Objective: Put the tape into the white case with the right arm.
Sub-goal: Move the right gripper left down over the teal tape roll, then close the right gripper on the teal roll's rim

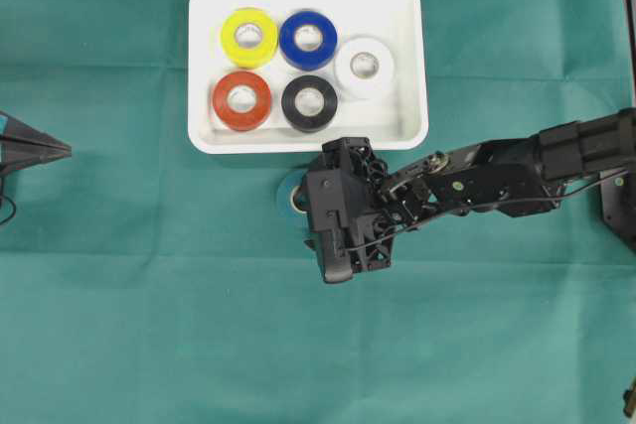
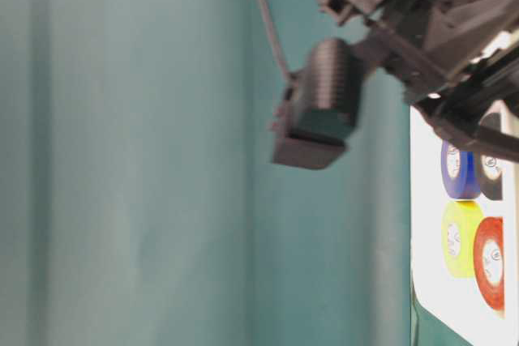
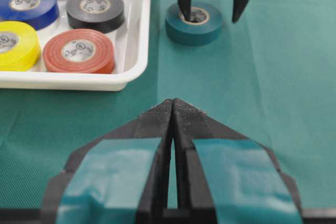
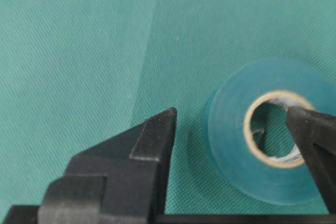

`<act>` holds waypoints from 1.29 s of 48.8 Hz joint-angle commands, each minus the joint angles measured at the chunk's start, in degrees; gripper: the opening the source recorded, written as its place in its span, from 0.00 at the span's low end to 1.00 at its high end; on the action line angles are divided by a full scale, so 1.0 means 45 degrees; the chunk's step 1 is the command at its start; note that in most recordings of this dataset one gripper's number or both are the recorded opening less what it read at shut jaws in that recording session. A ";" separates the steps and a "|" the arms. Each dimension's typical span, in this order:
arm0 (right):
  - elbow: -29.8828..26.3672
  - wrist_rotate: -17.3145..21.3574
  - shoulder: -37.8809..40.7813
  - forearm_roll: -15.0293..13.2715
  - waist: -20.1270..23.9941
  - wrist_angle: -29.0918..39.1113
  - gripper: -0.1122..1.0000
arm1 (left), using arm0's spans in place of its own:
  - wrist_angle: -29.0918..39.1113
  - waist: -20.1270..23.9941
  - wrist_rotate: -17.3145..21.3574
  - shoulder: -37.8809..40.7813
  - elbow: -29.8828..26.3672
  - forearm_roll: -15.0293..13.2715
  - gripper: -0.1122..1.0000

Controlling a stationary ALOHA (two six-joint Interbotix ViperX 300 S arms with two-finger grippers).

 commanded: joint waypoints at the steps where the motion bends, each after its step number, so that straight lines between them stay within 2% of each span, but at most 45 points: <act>1: -0.0137 0.0020 -0.0039 0.0000 0.0039 -0.0039 0.56 | -0.0117 0.0020 0.0020 0.0117 -0.0137 0.0020 0.11; 15: -0.0215 0.0020 0.0117 0.0000 0.0039 0.0020 0.56 | -0.0117 0.0020 0.0020 0.0117 -0.0137 0.0000 0.11; 20: -0.0273 0.0000 0.0117 0.0020 0.0039 0.0039 0.53 | -0.0117 0.0020 0.0020 0.0117 -0.0137 0.0020 0.11; 23: -0.0313 0.0000 0.0117 0.0020 0.0039 0.0039 0.44 | -0.0117 0.0020 0.0020 0.0117 -0.0137 0.0000 0.11; 28: -0.0293 0.0000 0.0020 0.0020 0.0039 0.0020 0.23 | -0.0117 0.0020 0.0020 0.0117 -0.0137 0.0000 0.11; 32: -0.0273 0.0020 -0.0078 0.0020 0.0059 -0.0039 0.14 | -0.0117 0.0020 0.0020 0.0117 -0.0137 0.0020 0.11; 46: -0.0313 0.0020 -0.0254 0.0020 0.0176 0.0039 0.14 | -0.0117 0.0020 0.0020 0.0117 -0.0137 0.0000 0.11; 63: -0.0430 0.0020 -0.1484 0.0020 0.0195 0.0273 0.12 | -0.0098 0.0020 0.0020 0.0117 -0.0137 0.0000 0.11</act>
